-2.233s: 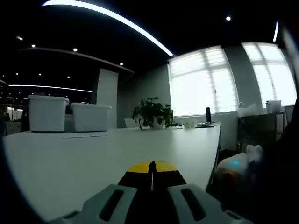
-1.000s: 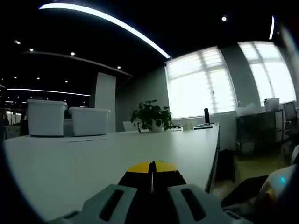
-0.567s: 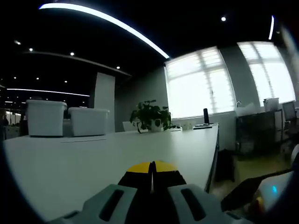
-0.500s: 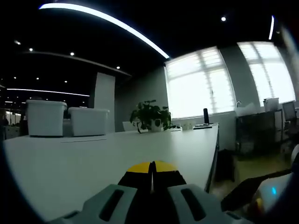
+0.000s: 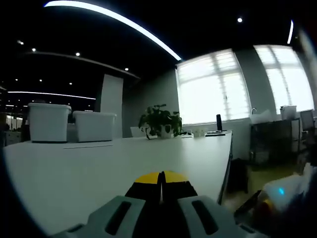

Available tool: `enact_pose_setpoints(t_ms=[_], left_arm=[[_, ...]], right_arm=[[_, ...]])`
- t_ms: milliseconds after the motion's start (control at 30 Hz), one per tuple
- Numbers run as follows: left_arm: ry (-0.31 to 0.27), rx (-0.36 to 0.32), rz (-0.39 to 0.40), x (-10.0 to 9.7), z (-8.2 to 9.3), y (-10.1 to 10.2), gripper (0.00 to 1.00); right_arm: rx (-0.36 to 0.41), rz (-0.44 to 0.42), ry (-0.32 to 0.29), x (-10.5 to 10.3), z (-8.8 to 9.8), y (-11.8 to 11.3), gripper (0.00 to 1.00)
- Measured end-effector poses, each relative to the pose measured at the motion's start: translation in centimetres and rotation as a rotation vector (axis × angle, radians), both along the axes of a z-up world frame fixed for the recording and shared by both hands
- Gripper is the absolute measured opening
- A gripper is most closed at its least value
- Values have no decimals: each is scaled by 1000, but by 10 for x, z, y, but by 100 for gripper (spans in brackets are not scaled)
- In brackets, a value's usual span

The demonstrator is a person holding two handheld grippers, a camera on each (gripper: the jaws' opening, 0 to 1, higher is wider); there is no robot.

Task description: Clamp the fixed fixture on the desktop, loosen the retaining clip, secure it to the edge of the desk, and tighten the retaining clip.

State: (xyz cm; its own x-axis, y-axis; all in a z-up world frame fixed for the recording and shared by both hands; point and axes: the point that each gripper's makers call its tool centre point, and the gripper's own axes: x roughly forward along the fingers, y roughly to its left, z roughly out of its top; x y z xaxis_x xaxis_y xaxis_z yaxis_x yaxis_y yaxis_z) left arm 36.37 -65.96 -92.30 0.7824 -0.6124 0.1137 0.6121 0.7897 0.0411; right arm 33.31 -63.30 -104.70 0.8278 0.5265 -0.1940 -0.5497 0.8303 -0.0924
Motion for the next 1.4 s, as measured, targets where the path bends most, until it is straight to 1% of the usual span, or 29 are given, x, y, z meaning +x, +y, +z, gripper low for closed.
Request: enact_pose_setpoints(t_ms=[167,233,300,367,400,500,533,567,667,733,833,967,1000,1100,1167,1233,1300,1400], left_arm=[[11,-2,13,1,0,0,1],[14,-3,13,0,0,0,1],[13,-3,13,0,0,0,1],[16,-4,17,0,0,0,1],[19,-5,21,1,0,1,1],[18,-5,22,1,0,1,1],[18,-5,22,1,0,1,1],[18,-6,22,1,0,1,1],[21,-5,22,2,-1,1,1],[21,-5,22,3,-1,2,1],[21,-5,22,3,-1,2,1],[19,-5,21,1,0,1,1],[19,-5,21,2,-1,1,1],[19,-4,18,1,-1,0,1],[20,-4,17,1,-1,0,1],[20,-5,17,1,-1,0,1],[19,-5,16,2,-1,0,1],[15,-4,14,2,-1,-1,1]], right_arm=[[-2,109,1,-2,-1,2,23],[5,174,6,-3,-1,4,23],[-6,231,-1,-3,-1,6,23],[1,288,11,-4,-1,7,23],[-13,316,-2,-5,0,8,22],[13,379,11,-7,0,10,22],[-11,416,-10,-8,1,11,22],[-5,450,-12,-9,1,12,23],[9,533,12,-8,-1,13,23],[3,544,8,-7,0,12,23],[21,591,3,-8,0,13,23],[34,625,-5,-11,0,14,23],[28,633,-24,-11,1,14,23],[36,631,-19,-10,1,14,23],[14,592,-24,-8,1,12,24],[3,527,1,-6,0,9,25],[14,447,7,-1,2,5,30],[79,326,31,-1,5,-1,32]])
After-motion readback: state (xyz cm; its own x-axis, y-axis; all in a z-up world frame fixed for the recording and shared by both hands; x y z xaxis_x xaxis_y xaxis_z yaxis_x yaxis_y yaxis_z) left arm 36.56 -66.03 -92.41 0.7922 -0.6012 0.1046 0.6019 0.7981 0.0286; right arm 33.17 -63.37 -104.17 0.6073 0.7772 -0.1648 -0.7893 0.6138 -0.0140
